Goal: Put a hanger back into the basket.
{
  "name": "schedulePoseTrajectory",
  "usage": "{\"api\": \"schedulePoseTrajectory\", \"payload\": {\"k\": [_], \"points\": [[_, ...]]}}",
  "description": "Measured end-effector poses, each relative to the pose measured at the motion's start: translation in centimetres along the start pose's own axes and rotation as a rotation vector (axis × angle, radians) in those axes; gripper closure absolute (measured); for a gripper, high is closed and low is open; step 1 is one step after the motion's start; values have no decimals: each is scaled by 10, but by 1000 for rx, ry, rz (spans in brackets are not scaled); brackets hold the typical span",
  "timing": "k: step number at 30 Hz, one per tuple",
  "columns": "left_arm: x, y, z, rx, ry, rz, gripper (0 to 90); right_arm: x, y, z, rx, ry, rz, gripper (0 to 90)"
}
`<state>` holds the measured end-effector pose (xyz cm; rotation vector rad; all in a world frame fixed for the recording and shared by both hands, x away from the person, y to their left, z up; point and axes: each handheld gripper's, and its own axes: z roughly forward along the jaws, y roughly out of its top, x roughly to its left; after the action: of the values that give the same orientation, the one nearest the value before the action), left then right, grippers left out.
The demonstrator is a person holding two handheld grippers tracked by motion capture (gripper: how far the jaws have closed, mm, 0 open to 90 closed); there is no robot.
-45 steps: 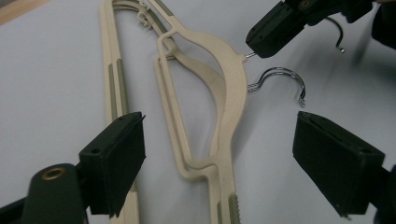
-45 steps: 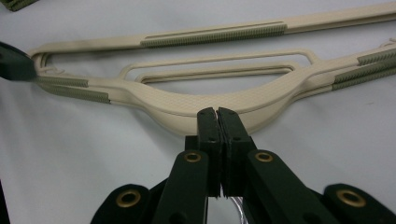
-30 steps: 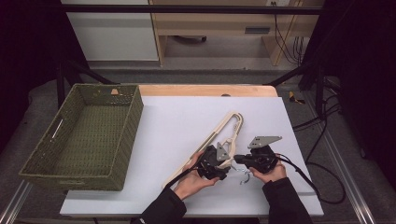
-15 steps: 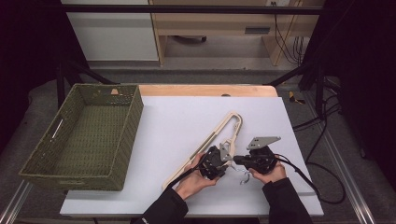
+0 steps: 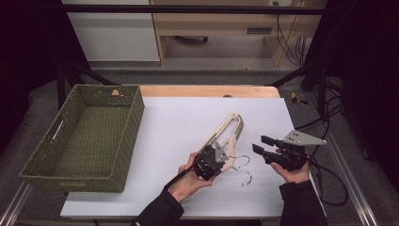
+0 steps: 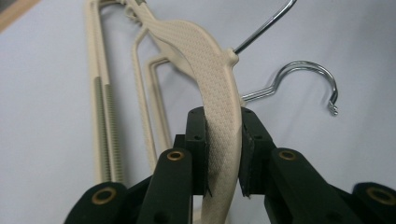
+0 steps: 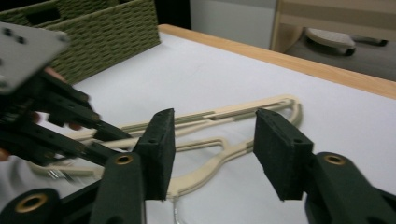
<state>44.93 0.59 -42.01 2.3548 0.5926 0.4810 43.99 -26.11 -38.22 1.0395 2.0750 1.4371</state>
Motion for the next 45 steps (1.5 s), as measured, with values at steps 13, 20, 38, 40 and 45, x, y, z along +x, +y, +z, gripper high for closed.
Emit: {"api": "schedulePoseTrajectory", "payload": {"k": [13, 20, 38, 40, 45], "points": [[34, -14, -38, -81, 122, -87, 836, -10, -12, 11, -5, -29, 54, 243], [58, -25, -51, -111, 146, -143, 855, -11, -15, 13, 6, -30, 68, 215], [75, -38, -121, -263, 107, -199, 855, -10, -15, 12, -12, -35, 68, 165], [77, -36, -132, -276, 107, -200, 855, -10, -15, 11, -17, -32, 68, 163], [85, -32, -158, -299, 106, -197, 855, -9, -15, 11, -19, -39, 79, 158]]}}
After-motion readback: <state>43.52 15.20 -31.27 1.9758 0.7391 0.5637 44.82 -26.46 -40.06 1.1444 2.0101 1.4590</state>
